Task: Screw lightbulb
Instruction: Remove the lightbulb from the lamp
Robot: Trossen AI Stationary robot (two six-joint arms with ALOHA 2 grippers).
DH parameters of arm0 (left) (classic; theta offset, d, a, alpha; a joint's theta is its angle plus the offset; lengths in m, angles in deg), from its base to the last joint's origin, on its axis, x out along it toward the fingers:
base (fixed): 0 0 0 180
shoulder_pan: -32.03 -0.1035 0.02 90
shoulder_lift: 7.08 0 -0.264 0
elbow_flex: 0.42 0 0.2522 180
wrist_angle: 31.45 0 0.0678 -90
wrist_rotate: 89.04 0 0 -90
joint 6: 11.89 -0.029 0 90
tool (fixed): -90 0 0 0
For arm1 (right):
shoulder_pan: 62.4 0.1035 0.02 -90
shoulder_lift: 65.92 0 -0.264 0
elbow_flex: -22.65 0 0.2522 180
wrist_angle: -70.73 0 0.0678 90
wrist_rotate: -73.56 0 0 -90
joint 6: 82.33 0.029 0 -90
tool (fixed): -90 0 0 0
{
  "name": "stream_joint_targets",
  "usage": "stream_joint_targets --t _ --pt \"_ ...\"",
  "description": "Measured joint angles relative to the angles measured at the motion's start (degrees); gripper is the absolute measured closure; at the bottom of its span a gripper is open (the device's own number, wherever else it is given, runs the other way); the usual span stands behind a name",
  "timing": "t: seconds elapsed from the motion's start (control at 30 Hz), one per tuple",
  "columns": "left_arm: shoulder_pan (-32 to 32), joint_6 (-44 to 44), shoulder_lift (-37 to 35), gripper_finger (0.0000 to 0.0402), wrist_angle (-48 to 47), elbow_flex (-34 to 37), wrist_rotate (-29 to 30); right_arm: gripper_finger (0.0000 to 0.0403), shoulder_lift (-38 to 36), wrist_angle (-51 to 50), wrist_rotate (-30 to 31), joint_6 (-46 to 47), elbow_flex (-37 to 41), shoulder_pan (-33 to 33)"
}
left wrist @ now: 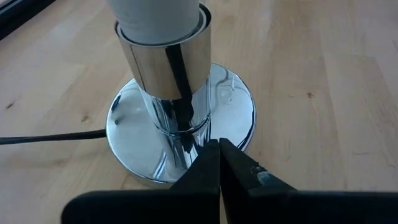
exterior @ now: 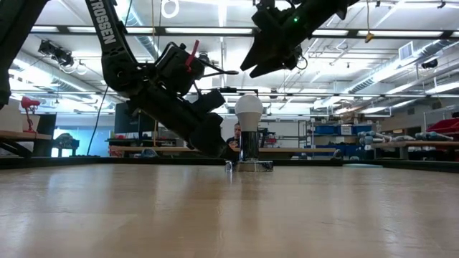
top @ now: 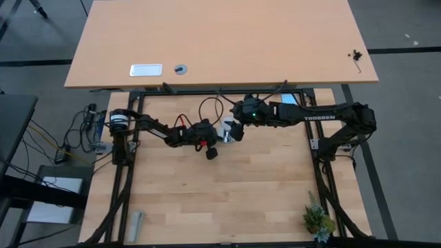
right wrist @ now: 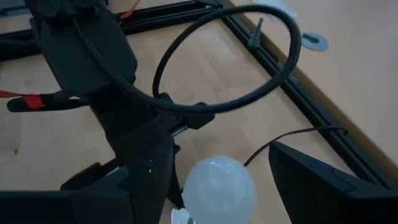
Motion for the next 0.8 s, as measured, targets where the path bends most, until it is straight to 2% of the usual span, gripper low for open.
stream_joint_targets --t 0.3,0.53,0.8 --pt "0.0 0.0 0.0 0.0401 -0.02 0.0 0.02 0.0131 1.17 0.74 -0.19 -0.72 0.0 0.22" --pt "0.0 0.02 0.0 0.0401 0.22 0.02 -0.36 0.014 0.99 0.26 4.47 -1.85 0.0 -0.07" --pt "0.0 0.02 0.0 0.0401 0.31 0.04 -0.98 0.0142 1.11 -0.08 4.55 -1.85 0.0 -0.07"
